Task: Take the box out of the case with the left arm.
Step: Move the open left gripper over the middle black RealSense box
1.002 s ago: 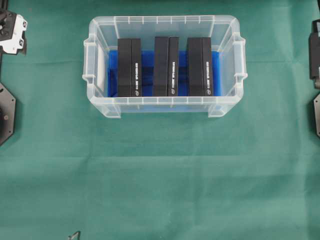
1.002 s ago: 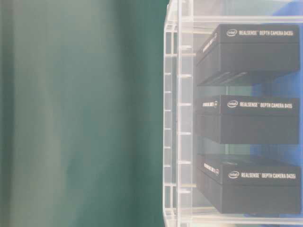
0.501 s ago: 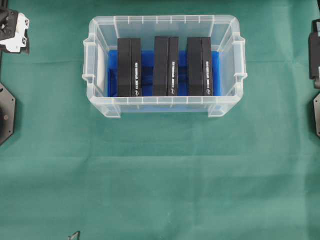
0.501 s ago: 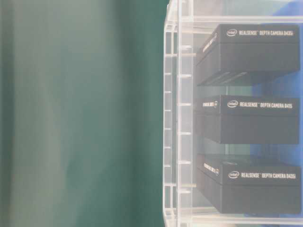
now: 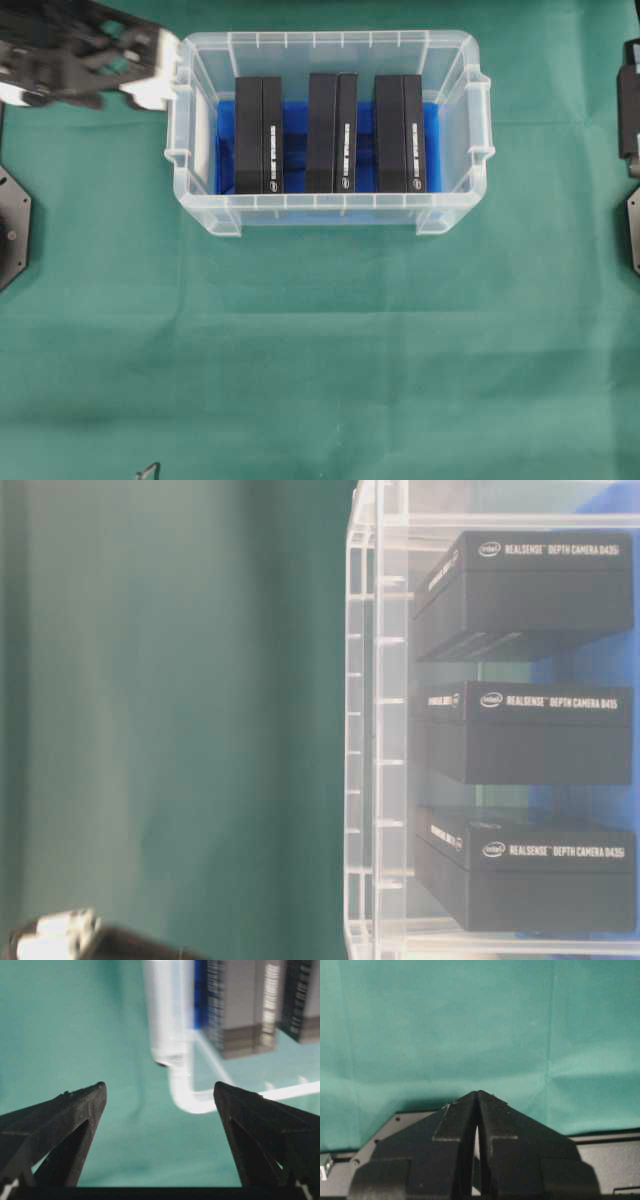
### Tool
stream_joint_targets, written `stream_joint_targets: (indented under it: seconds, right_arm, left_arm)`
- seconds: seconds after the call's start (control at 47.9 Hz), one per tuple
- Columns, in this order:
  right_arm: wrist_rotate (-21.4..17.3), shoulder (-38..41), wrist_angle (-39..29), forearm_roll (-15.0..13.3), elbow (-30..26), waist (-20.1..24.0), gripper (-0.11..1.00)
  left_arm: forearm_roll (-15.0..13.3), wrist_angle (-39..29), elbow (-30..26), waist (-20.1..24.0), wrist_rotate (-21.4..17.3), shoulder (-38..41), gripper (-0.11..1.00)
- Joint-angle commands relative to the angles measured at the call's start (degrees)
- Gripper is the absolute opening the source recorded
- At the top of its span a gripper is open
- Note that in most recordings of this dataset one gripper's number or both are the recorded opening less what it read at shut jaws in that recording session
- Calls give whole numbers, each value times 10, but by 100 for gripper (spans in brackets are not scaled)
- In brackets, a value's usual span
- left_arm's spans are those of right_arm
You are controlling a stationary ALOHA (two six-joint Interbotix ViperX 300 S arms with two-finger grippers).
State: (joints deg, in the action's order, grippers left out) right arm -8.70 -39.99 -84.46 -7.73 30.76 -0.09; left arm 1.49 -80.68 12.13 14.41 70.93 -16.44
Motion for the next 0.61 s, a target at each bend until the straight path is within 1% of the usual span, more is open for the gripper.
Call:
stream_joint_targets:
  seconds: [0.0,0.292,0.417,0.584]
  right_arm:
    - [0,1,2,-1,-13,-1,2]
    - [0,0,2,-1,-13,-1,2]
    - [0,-1,2,-1,-12,-1,2]
    - [0,-4,2,-1,-12,-1,2]
  left_arm:
    - [0,2,-50,-14,4,33,91]
    - [3,5,-175,-39,28,157,91]
    - [3,5,-232,-47,29,214,91]
    - [5,4,-302,-47,28,268,91]
